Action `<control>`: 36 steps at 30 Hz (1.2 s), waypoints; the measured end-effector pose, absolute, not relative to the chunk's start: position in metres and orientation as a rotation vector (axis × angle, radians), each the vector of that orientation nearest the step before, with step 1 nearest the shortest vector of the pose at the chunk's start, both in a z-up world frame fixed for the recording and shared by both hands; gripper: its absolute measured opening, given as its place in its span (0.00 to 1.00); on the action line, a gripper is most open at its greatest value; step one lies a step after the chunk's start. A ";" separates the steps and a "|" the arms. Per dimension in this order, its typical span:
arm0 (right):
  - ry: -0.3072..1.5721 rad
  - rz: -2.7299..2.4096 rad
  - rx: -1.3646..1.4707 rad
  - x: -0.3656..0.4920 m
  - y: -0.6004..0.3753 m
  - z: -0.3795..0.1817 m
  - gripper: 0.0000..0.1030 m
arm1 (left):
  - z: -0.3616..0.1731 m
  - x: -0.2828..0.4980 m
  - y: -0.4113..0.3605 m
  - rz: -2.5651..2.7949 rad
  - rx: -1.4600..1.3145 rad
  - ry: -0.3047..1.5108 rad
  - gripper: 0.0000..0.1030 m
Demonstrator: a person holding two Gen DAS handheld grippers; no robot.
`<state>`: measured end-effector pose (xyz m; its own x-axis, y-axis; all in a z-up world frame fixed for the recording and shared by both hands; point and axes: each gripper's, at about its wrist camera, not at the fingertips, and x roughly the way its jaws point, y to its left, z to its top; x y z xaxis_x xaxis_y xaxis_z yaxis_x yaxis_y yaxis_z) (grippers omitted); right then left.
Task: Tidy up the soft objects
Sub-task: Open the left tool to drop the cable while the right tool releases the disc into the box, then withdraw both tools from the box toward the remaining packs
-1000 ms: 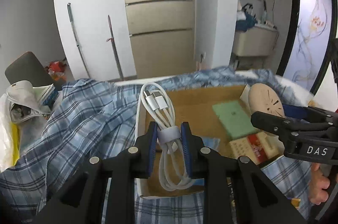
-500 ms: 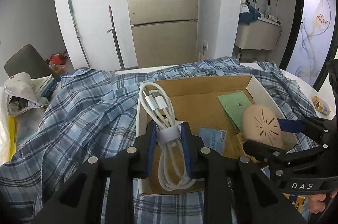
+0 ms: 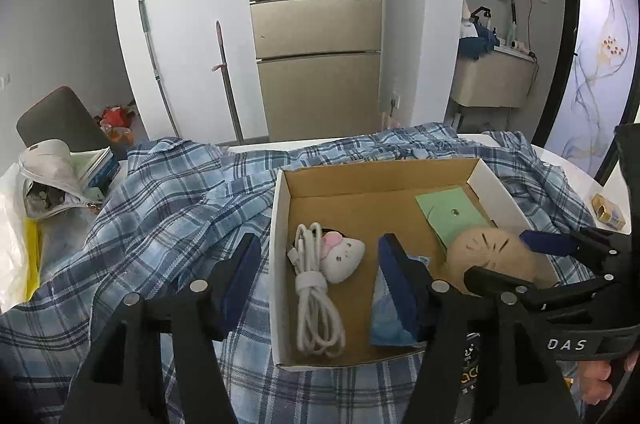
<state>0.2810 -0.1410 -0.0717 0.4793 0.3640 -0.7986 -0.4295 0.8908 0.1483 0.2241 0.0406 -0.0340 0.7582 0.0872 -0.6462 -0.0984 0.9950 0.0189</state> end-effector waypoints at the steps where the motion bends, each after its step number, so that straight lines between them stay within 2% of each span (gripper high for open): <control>1: 0.943 0.488 -0.076 0.280 -0.141 -0.069 0.81 | -0.033 0.223 0.041 0.102 -0.017 0.701 0.62; 4: 0.901 0.486 -0.080 0.276 -0.141 -0.060 0.87 | -0.029 0.220 0.041 0.101 -0.024 0.690 0.62; 15: 0.805 0.481 -0.064 0.263 -0.150 -0.017 0.88 | 0.025 0.185 0.025 0.073 -0.032 0.586 0.62; 25: 0.711 0.497 -0.069 0.218 -0.170 0.021 0.88 | 0.073 0.123 0.015 -0.001 -0.045 0.467 0.63; 27: 0.698 0.496 -0.064 0.208 -0.176 0.024 0.88 | 0.074 0.115 0.013 -0.034 -0.054 0.475 0.71; 29: 0.685 0.495 -0.059 0.200 -0.183 0.026 0.88 | 0.072 0.105 0.013 -0.045 -0.057 0.469 0.71; 31: 0.661 0.494 -0.050 0.190 -0.192 0.026 0.90 | 0.068 0.097 0.009 -0.050 -0.038 0.457 0.79; 32: 0.646 0.494 -0.044 0.184 -0.198 0.024 0.95 | 0.066 0.092 0.007 -0.053 -0.030 0.436 0.87; 33: 0.615 0.487 -0.029 0.179 -0.204 0.021 0.99 | 0.062 0.085 0.006 -0.058 -0.028 0.403 0.88; 36: 0.522 0.443 0.020 0.167 -0.221 0.012 1.00 | 0.055 0.076 0.003 -0.061 -0.027 0.372 0.88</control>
